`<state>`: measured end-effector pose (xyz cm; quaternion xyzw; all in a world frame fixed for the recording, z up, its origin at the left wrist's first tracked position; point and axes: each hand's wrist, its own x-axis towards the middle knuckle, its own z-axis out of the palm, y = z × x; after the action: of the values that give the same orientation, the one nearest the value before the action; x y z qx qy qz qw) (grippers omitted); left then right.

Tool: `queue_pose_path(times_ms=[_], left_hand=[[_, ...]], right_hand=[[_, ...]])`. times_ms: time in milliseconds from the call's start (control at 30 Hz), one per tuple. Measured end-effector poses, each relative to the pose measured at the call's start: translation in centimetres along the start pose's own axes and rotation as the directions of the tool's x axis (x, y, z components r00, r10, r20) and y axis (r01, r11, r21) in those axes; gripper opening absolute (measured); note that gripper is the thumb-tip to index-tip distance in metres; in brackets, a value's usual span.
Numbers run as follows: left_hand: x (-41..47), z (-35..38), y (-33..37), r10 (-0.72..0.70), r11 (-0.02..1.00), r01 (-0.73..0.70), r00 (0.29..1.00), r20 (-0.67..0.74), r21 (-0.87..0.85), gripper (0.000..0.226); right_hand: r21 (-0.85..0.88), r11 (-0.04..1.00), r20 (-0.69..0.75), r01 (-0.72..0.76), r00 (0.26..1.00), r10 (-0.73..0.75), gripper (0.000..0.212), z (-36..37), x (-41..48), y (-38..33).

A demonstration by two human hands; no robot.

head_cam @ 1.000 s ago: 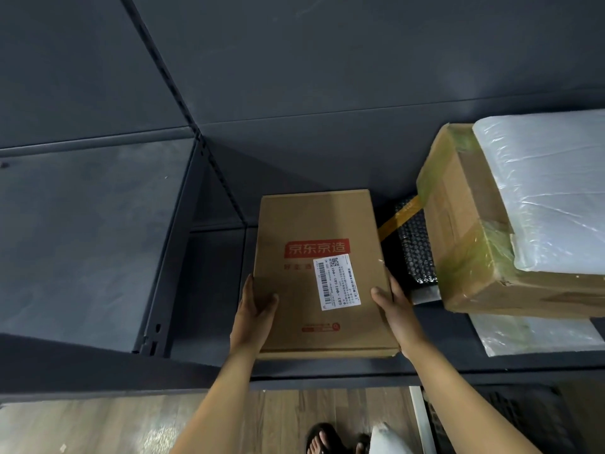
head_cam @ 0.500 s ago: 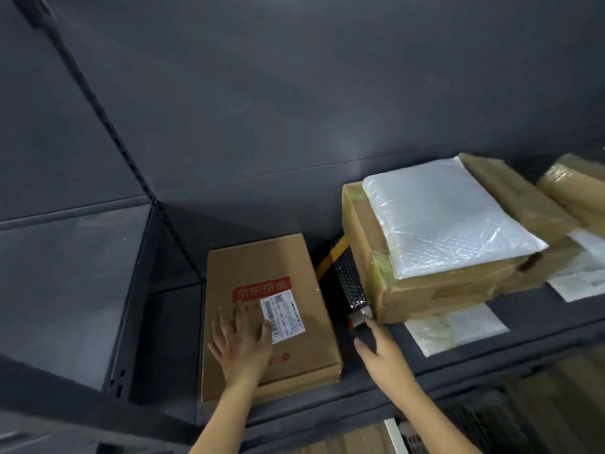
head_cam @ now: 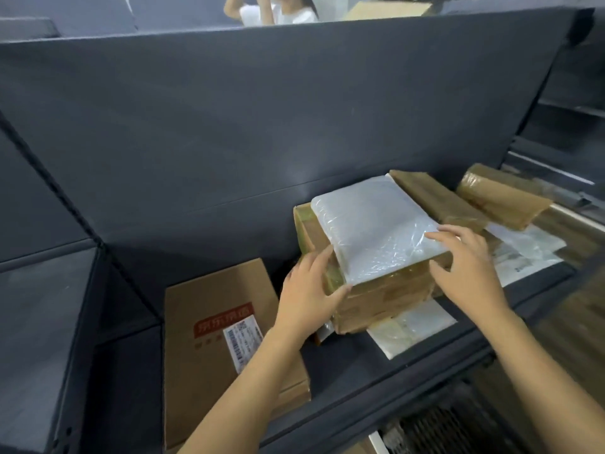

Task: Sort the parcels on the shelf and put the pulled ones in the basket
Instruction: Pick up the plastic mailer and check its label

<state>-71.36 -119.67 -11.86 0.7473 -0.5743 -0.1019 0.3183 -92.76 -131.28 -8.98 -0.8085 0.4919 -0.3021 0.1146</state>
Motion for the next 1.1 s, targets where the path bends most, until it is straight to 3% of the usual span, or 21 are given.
queue_pose_path(times_ms=[167,400,567,700,800,867,933,1000,1100], left_hand=[[2.9,1.3,3.0,-0.027,0.993,0.005,0.983,0.182,0.119,0.073],[4.3,3.3,3.2,-0.076,0.978,0.028,0.972,0.224,0.207,0.074],[4.2,3.4,3.7,-0.056,0.994,0.044,0.991,0.12,0.101,0.065],[4.0,1.1,4.7,0.033,0.999,-0.034,0.999,-0.009,-0.041,0.057],[3.9,-2.2,5.7,0.1,0.982,-0.128,0.976,-0.193,-0.14,0.05],[4.0,-5.2,6.3,0.096,0.949,-0.199,0.921,-0.377,-0.245,0.044],[3.9,-8.3,7.0,0.095,0.906,-0.281,0.862,-0.498,-0.315,0.035],[3.6,-11.1,7.7,0.093,0.85,-0.346,0.841,-0.533,-0.397,0.031],[2.7,-14.2,7.7,0.064,0.769,-0.322,0.899,-0.434,-0.552,0.033]], right_hand=[[-0.146,0.988,0.289,0.044,0.957,0.0,0.063,1.3,3.3,1.5],[-0.303,0.942,0.334,0.144,0.942,-0.036,0.066,2.7,4.3,3.2],[-0.245,0.952,0.224,0.187,0.966,-0.132,0.057,2.8,5.0,3.1],[-0.105,0.964,-0.028,0.245,0.968,-0.249,0.038,1.7,5.8,2.0],[-0.083,0.946,-0.235,0.314,0.916,-0.325,0.031,-0.9,6.6,-0.2],[-0.029,0.931,-0.339,0.364,0.873,-0.352,0.027,-3.4,7.0,-2.2],[0.087,0.905,-0.376,0.417,0.855,-0.358,0.025,-6.2,7.4,-4.5],[0.269,0.842,-0.389,0.468,0.853,-0.35,0.02,-8.7,7.7,-6.8],[0.534,0.71,-0.34,0.459,0.885,-0.317,0.005,-10.9,8.1,-9.7]])
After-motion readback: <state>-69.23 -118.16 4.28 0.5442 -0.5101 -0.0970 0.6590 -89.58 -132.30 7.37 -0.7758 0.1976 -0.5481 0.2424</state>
